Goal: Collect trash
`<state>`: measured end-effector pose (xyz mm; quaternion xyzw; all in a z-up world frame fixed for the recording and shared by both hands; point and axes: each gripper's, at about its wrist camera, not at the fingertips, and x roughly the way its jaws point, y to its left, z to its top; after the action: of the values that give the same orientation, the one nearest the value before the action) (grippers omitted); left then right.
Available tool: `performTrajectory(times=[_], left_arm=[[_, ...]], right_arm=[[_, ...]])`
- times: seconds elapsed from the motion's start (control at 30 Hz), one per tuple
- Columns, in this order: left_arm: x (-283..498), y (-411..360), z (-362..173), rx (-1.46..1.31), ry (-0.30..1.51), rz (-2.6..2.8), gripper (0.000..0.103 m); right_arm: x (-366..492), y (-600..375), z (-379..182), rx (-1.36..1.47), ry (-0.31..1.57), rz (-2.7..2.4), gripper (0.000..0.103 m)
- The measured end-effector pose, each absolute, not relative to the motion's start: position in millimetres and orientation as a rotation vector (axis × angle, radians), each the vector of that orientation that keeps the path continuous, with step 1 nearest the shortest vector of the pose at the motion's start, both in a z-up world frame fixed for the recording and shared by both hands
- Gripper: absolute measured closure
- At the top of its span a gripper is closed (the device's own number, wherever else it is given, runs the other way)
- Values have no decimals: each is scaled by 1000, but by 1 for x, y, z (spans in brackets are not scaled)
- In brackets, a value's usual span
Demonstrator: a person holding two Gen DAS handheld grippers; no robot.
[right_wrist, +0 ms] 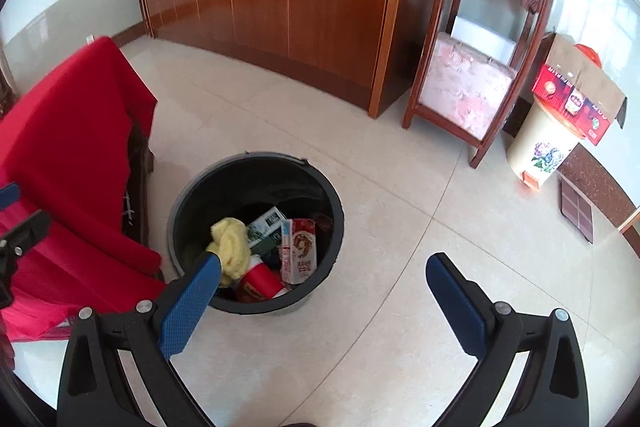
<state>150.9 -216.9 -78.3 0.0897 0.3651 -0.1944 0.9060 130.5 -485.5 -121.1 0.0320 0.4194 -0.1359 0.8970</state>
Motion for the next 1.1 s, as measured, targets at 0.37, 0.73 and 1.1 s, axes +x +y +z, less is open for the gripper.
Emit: performTrajectory(times=[0.37,0.73,1.1], left_arm=[[111,-180,-35,150,658,-359,1],[84,-135,9,112,570,-307,1],[58,-94,25,71,522,-240,1]], right_arm=[[66,-429,-56,100,756,-252,0],[21,-361,-4,82,655,-243,0],[8,-305,25,31,619,-187,0]])
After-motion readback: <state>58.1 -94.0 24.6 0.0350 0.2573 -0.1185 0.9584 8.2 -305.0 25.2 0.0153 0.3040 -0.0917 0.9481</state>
